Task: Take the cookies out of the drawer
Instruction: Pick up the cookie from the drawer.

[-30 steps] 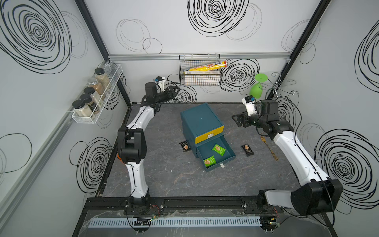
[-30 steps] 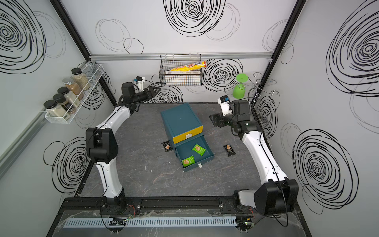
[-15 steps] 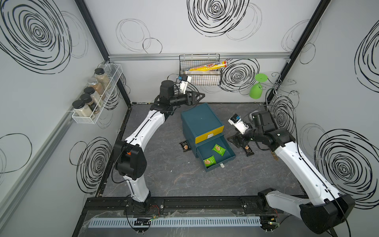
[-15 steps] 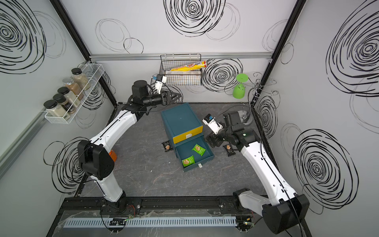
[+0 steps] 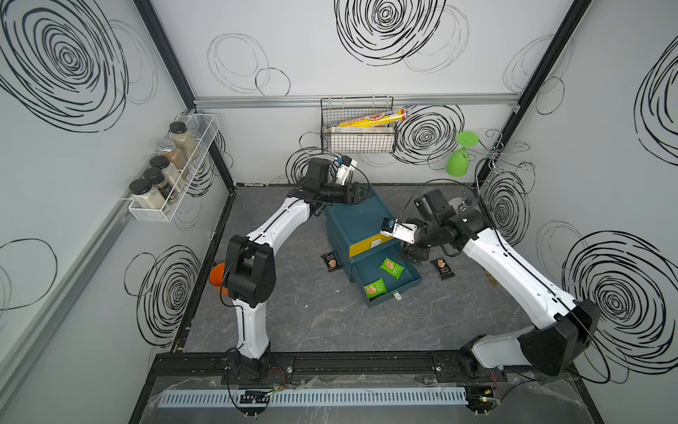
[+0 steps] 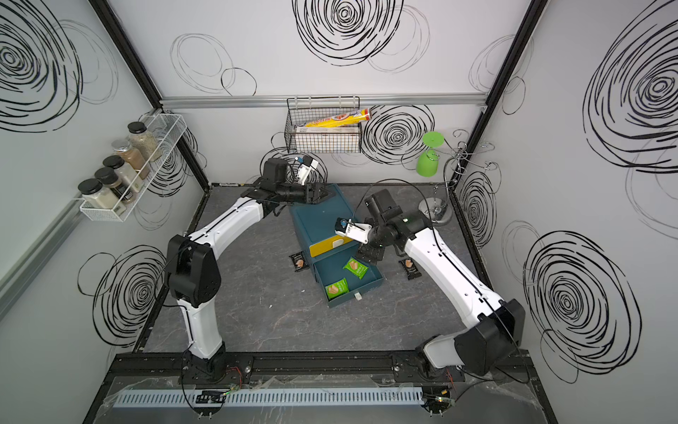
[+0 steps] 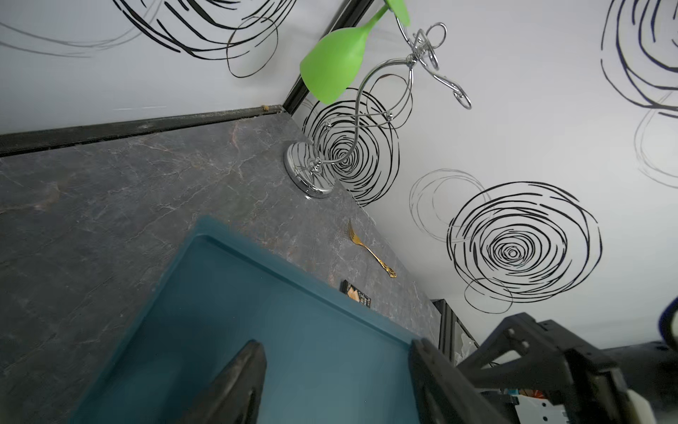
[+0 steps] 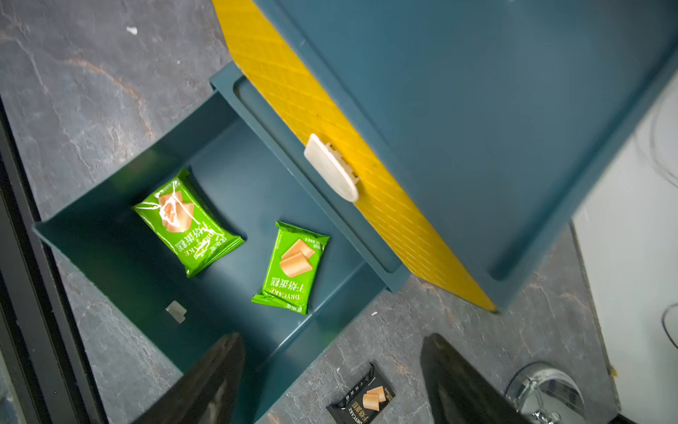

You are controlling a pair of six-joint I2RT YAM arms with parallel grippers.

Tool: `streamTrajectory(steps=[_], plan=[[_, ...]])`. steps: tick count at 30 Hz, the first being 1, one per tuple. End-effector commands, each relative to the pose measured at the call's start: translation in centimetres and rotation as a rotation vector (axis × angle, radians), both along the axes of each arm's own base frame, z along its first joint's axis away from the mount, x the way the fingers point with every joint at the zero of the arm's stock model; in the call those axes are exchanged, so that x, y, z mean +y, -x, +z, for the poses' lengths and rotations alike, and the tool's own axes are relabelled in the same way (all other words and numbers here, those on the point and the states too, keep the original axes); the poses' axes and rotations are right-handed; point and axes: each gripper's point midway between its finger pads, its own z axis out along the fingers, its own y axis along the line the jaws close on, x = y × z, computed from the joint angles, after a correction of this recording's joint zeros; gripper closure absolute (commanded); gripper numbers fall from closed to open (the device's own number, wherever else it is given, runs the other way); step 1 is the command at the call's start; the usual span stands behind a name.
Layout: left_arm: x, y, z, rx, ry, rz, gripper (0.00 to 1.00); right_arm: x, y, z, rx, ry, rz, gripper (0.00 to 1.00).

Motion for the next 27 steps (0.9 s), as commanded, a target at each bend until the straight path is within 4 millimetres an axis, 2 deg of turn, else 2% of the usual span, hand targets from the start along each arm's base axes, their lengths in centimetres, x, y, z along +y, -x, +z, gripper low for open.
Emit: streamTrajectory(steps=[1, 7, 15, 27], plan=[[-0.6, -0.4, -1.4, 0.009, -0.011, -0.025, 0.31, -0.4, 1.1, -1.5, 0.047, 0.071, 0.065, 0.18], [-0.6, -1.2, -2.5, 0.03, -0.017, -0.016, 0.32, 0.5, 1.7, -3.8, 0.096, 0.072, 0.084, 0.18], [-0.2, -1.7, -3.5, 0.044, -0.022, -0.006, 0.32, 0.5, 2.9, -7.9, 0.167, 0.086, 0.101, 0.18], [0.0, -1.8, -2.7, 0.021, -0.016, -0.001, 0.33, 0.6, 0.5, -10.4, 0.193, 0.177, 0.056, 0.15]])
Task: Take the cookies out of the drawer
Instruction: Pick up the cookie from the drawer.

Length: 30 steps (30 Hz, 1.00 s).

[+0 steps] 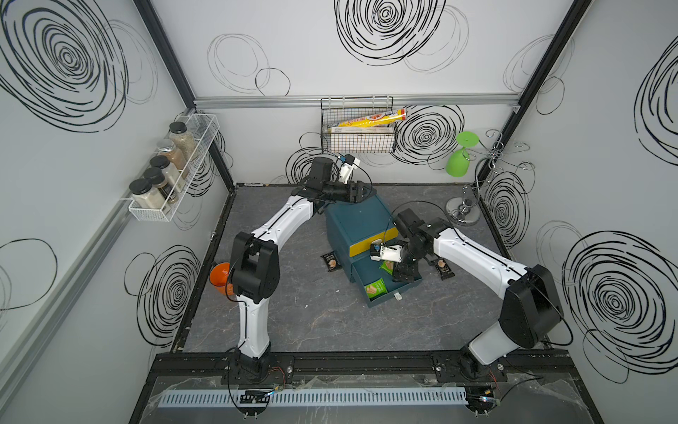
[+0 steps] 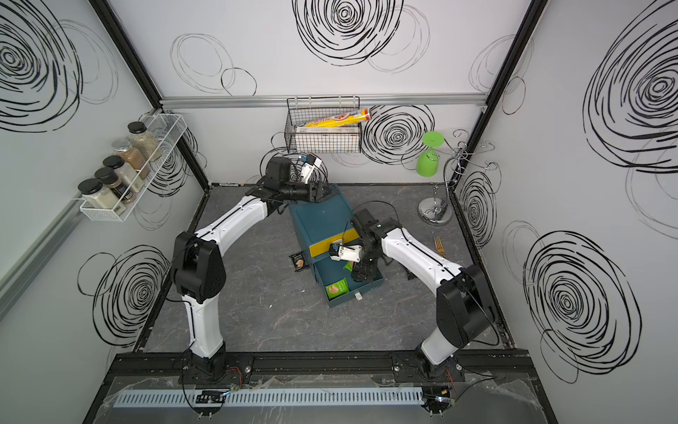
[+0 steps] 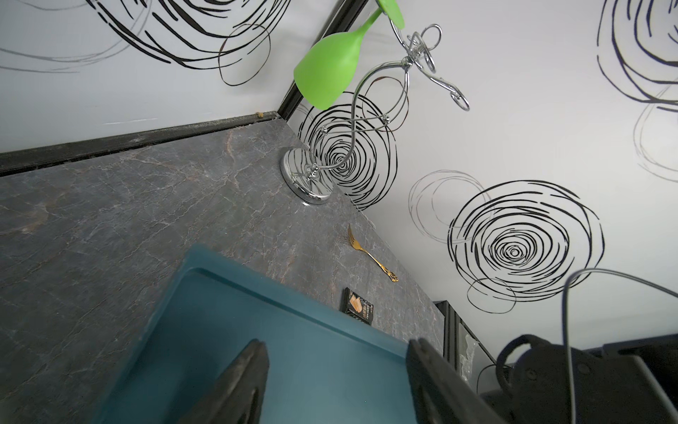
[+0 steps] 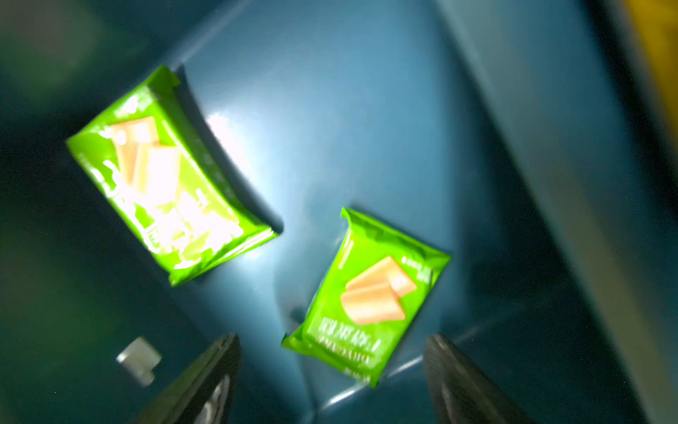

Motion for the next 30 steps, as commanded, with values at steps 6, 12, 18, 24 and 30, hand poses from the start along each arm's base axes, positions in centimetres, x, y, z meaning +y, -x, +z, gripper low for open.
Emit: streamTrajectory(steps=[6, 12, 18, 24, 30], plan=[[0.9, -0.7, -2.5, 0.053, -0.014, 0.012, 0.33, -0.1, -1.9, -0.9, -0.011, 0.075, -0.038, 0.14], [1.0, -0.7, -2.2, 0.046, 0.0, 0.011, 0.33, -0.5, -2.5, -1.6, -0.011, 0.119, -0.057, 0.14], [1.4, -0.8, -1.9, 0.042, 0.008, 0.016, 0.33, -0.4, -2.7, -2.9, 0.004, 0.141, -0.063, 0.21], [1.7, -0.9, -2.0, 0.043, 0.013, 0.022, 0.33, -0.7, -3.1, -4.0, -0.028, 0.168, -0.078, 0.39], [1.8, -1.0, -1.9, 0.043, 0.015, 0.027, 0.33, -1.4, -3.8, -4.8, -0.071, 0.204, -0.112, 0.67]])
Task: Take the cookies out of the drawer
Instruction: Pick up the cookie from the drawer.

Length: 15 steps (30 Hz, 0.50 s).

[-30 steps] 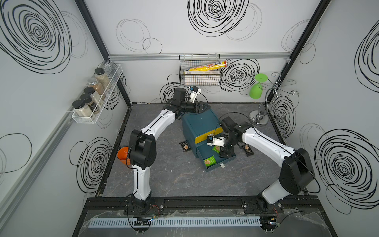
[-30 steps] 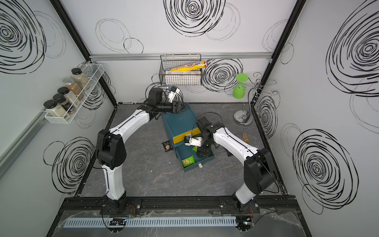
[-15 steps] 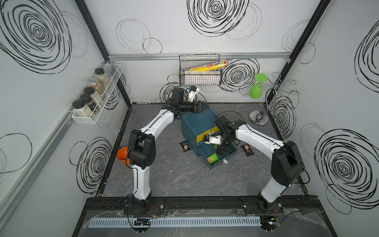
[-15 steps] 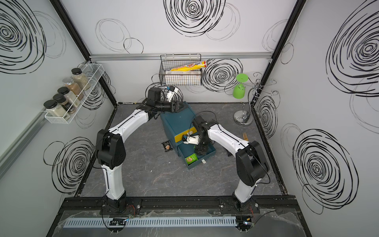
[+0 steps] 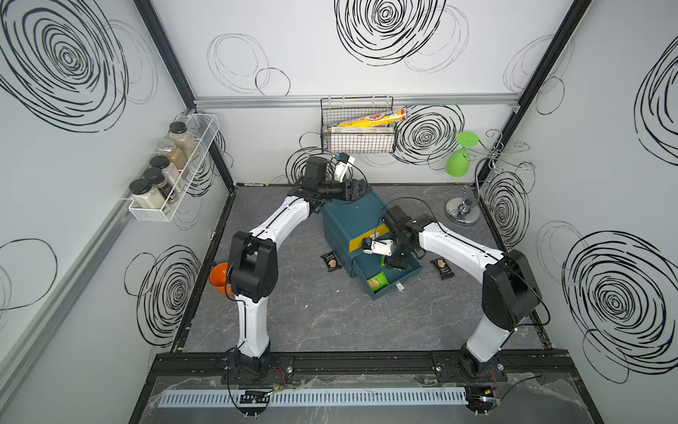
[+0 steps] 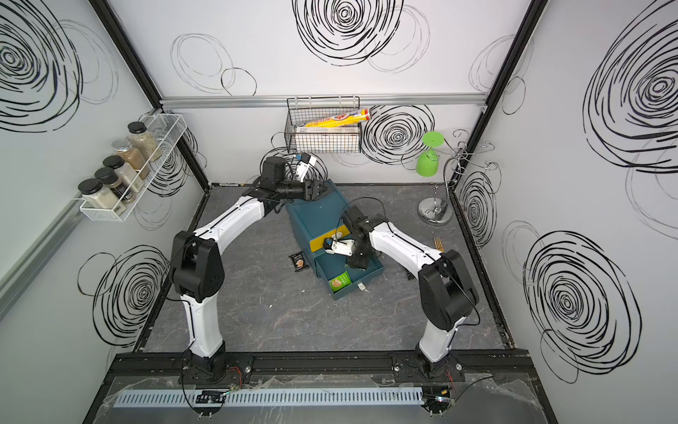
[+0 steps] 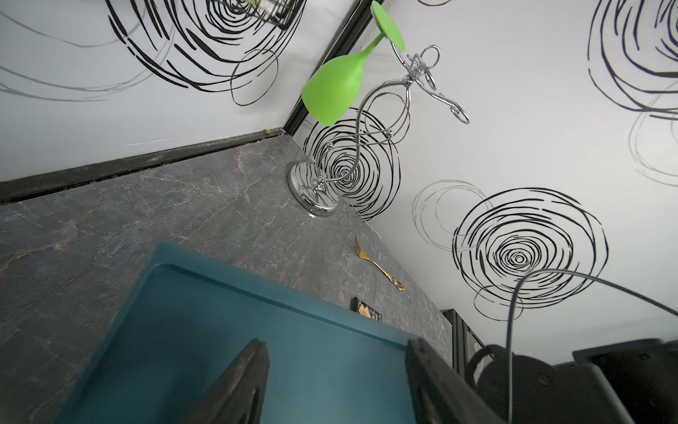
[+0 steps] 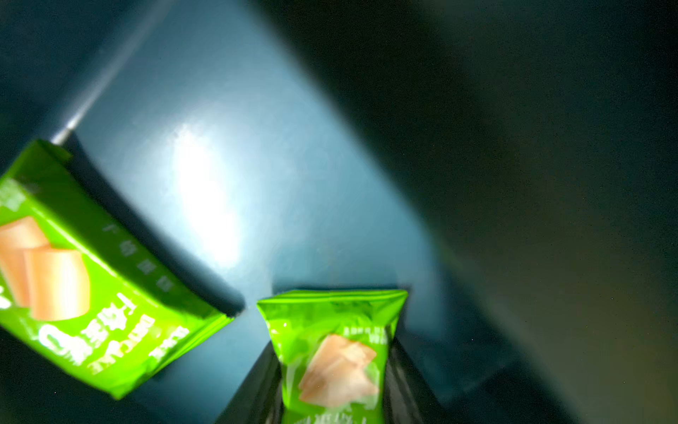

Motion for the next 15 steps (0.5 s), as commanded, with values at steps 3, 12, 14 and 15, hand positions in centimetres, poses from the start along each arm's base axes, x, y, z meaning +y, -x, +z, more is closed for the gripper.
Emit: streamTrajectory(steps=[3, 12, 14, 15], plan=[[0.5, 0.0, -2.0, 0.067, -0.012, 0.007, 0.33, -2.3, -0.1, -2.7, -0.018, 0.119, -0.062, 0.72], [0.6, 0.0, -2.0, 0.065, -0.016, 0.013, 0.33, -1.1, -1.3, 3.4, -0.177, -0.013, -0.071, 0.76], [0.6, -0.1, -2.0, 0.064, -0.018, 0.017, 0.33, -1.1, -1.1, 5.3, -0.206, -0.043, -0.069, 0.75], [0.6, -0.1, -2.1, 0.065, -0.019, 0.016, 0.33, -1.0, -0.8, 6.3, -0.218, -0.062, -0.065, 0.75]])
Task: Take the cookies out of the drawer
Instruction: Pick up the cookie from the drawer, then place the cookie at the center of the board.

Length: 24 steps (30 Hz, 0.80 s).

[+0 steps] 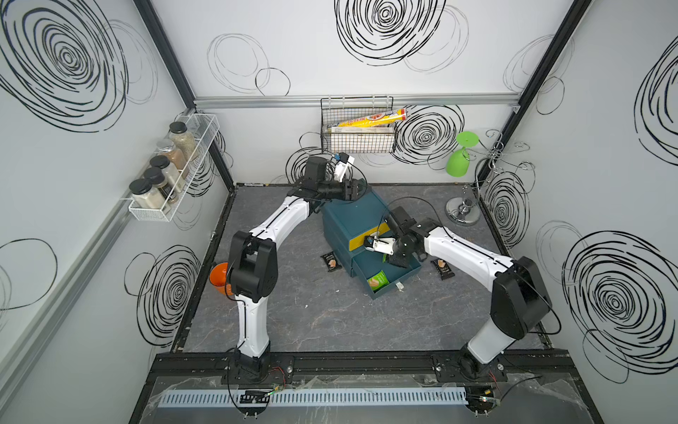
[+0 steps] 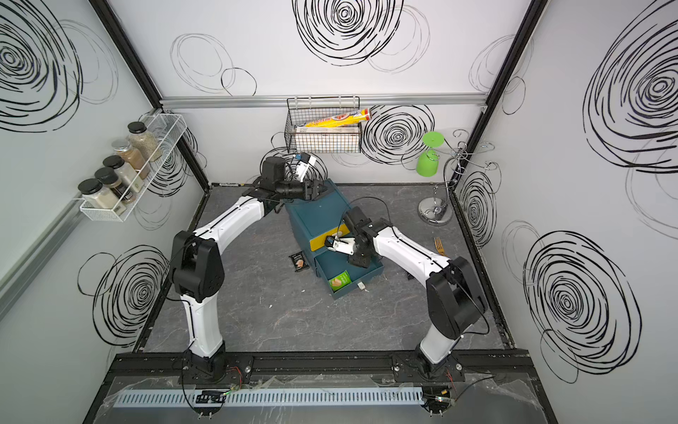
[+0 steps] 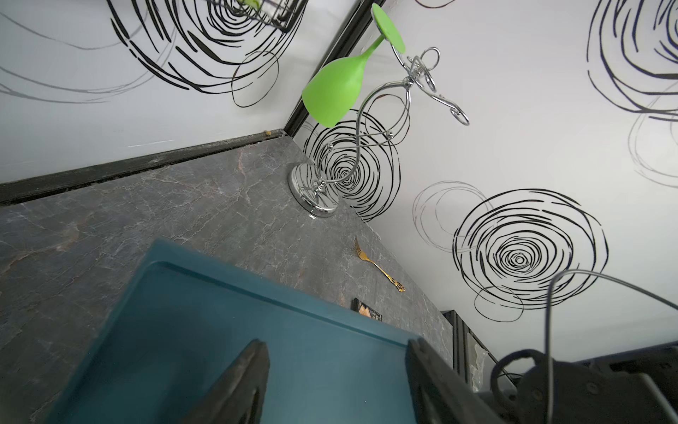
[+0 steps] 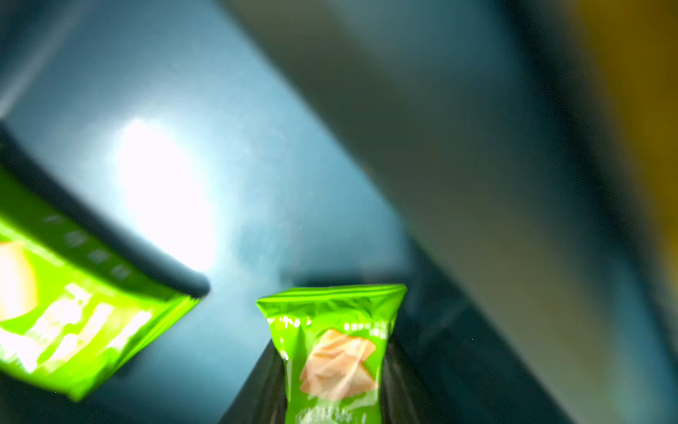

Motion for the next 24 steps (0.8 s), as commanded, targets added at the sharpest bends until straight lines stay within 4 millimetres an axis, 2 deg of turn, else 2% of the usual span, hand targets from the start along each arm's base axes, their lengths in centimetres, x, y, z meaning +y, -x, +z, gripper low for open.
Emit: streamTrajectory(steps=[1, 6, 10, 13, 17, 22, 24], plan=[[0.6, 0.0, -2.1, 0.068, -0.022, 0.017, 0.33, -0.3, 0.2, 4.5, -0.087, -0.065, -0.021, 0.74], [0.5, -0.1, -2.0, 0.063, -0.025, 0.019, 0.33, -1.3, 1.3, 8.3, -0.183, -0.125, -0.031, 0.72], [0.5, -0.2, -2.2, 0.066, -0.029, 0.023, 0.33, -3.2, 1.3, 10.9, -0.254, -0.168, -0.086, 0.68], [0.3, -0.2, -2.0, 0.064, -0.027, 0.02, 0.33, -5.5, 0.4, 11.8, -0.25, -0.205, -0.17, 0.68], [0.0, -0.1, -2.0, 0.06, -0.03, 0.018, 0.33, -10.0, -1.8, 10.7, -0.211, -0.23, -0.36, 0.7], [-0.3, 0.0, -1.9, 0.058, -0.031, 0.011, 0.33, -11.3, -3.7, 7.8, -0.118, -0.341, -0.496, 0.71], [-0.4, 0.0, -1.7, 0.055, -0.031, 0.009, 0.33, -11.4, -4.3, 5.4, -0.049, -0.343, -0.554, 0.72]])
